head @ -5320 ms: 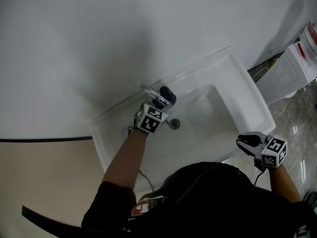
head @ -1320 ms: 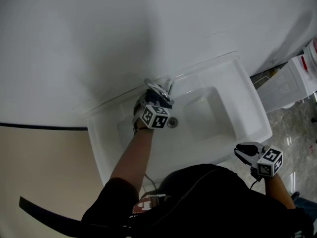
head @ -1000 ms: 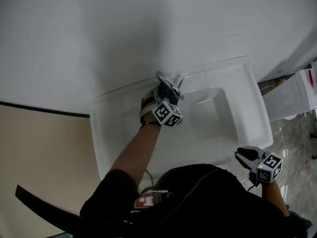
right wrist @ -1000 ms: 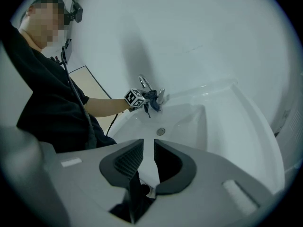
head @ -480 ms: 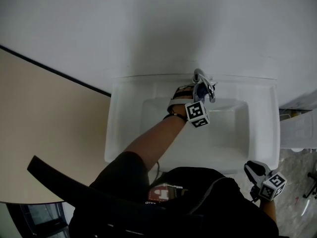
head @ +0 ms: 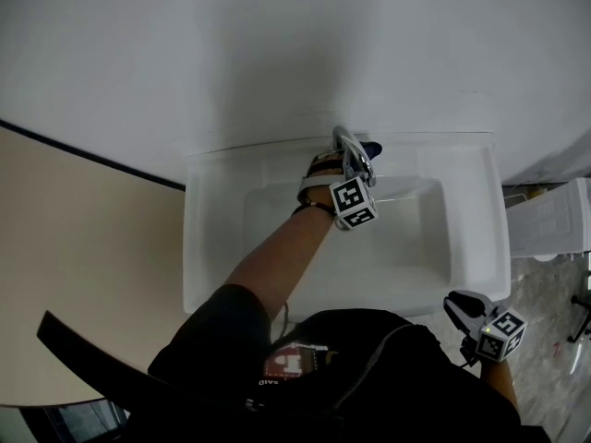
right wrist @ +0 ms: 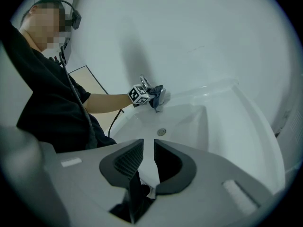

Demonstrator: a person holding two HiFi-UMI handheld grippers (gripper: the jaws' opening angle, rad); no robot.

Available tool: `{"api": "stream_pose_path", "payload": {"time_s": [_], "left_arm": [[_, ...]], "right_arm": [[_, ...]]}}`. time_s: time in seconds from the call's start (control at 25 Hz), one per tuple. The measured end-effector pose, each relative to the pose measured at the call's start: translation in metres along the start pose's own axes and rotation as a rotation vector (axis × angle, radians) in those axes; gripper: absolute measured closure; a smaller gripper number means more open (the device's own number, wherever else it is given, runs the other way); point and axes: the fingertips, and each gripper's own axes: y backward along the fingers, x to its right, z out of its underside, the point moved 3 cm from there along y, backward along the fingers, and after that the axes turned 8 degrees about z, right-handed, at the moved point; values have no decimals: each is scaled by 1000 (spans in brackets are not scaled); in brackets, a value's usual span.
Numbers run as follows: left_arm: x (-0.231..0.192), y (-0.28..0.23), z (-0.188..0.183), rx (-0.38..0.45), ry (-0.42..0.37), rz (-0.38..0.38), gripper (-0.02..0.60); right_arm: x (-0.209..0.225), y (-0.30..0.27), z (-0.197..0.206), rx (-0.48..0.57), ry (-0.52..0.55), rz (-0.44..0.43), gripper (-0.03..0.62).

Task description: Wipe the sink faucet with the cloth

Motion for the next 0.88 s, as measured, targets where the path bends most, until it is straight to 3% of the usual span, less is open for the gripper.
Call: {"api": "stream_pose_path", "payload": {"time_s": [0.16,0.32,0.4,0.52,0.6,0.68,0.88], "left_arm": [[18,9,10,-10,-79,48,514],[40,9,47,-90,11,178,512],[40,7,73,-100,162,192,512],[0,8,98,-55,495,140,511],[-28,3,103,-32,620,115,511],[-43,-4,99,-26,651,109,511],[-30,-23,95,-87,588,175,511]], "right_arm": [[4,3,3,1,-6,1,531],[6,3,5,-10,-12,0,530],[6,3,2,-11,-13,-3,531],[9,3,0,-13,-12,1,530],[10,4,2,-22,-12,8,531],[8,4,2,-29,-14,9,530],[9,3,0,-35,-19,12,531]]}}
